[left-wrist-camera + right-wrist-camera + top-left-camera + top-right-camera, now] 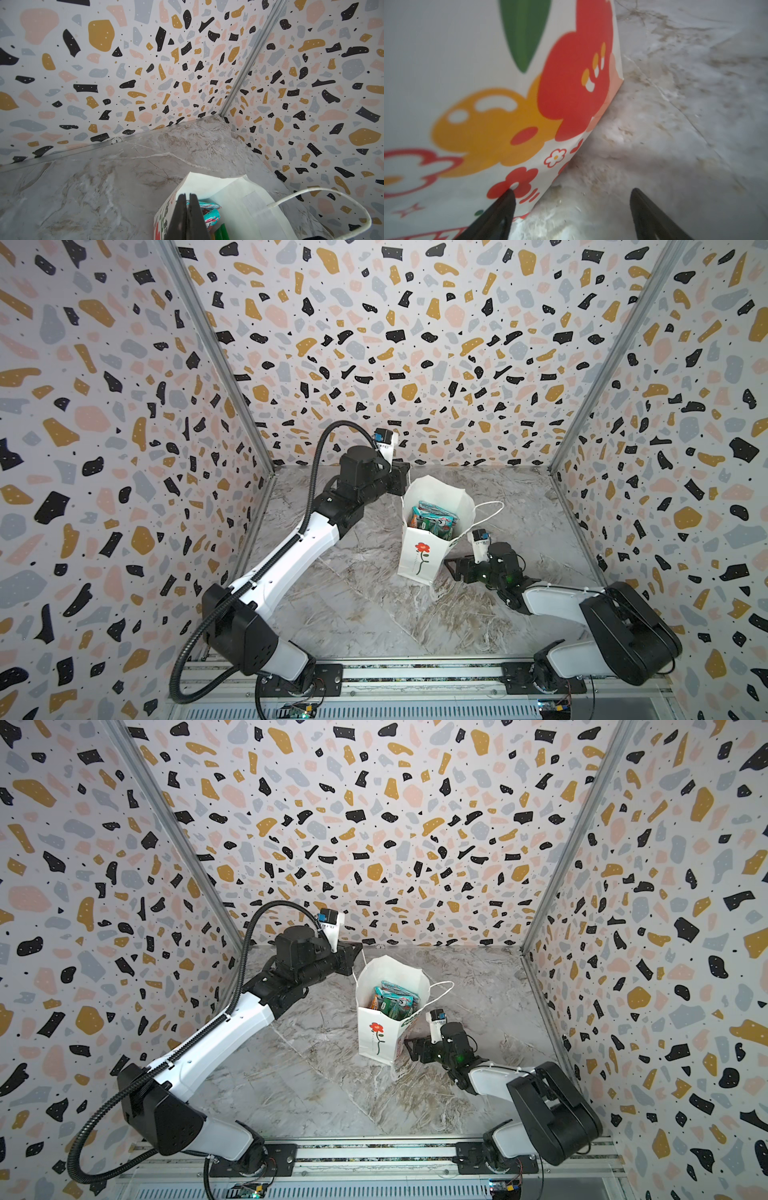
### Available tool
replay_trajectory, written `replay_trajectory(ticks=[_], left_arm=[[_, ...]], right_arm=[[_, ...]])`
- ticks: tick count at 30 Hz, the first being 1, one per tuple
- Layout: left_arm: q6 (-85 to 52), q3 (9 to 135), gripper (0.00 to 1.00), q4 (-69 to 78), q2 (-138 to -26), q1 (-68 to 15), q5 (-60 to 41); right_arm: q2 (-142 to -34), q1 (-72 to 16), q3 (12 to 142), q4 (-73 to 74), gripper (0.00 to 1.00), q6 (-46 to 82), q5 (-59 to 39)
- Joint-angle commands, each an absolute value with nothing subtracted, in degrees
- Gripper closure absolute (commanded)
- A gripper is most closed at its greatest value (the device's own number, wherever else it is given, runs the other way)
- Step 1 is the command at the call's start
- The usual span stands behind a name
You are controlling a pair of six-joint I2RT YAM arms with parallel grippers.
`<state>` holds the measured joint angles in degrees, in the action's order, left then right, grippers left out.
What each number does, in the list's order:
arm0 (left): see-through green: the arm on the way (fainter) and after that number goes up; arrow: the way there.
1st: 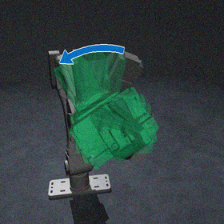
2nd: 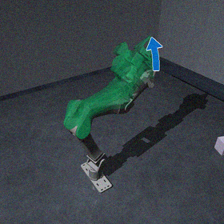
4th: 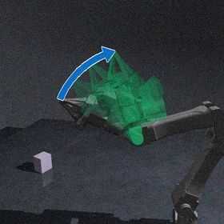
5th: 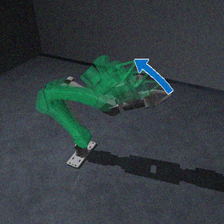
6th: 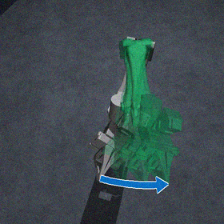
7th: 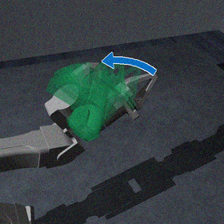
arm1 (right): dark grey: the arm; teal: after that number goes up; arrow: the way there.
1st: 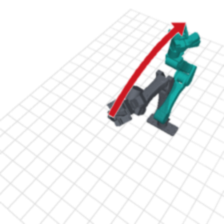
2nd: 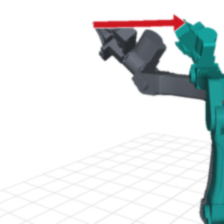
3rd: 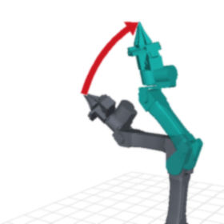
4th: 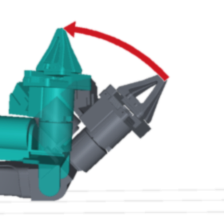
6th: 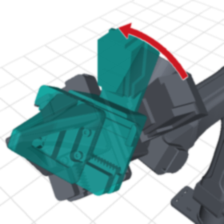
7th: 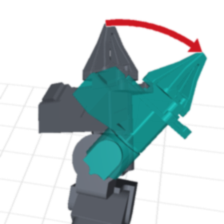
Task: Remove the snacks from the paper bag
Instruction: 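Grip the bag rim with the left gripper and tilt the bag over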
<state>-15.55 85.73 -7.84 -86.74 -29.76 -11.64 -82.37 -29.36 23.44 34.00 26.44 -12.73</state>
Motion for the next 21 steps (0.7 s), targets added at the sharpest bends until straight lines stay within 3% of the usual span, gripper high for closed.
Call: replay_trajectory(ticks=[1,11,21], left_arm=[[-9.99,95.51,1.0,-5.38,-89.02,-27.39,-20.95],[-6.22,111.97,1.0,-16.58,-98.12,-24.48,-25.46],[-2.62,112.59,1.0,-20.03,-98.91,-24.55,-29.94]], right_arm=[[-86.17,-32.97,27.42,42.27,0.15,28.63,-7.33],[-99.59,-39.67,37.66,53.61,0.22,29.01,-4.55],[-110.99,-42.67,47.72,59.84,0.24,31.4,-4.8]])
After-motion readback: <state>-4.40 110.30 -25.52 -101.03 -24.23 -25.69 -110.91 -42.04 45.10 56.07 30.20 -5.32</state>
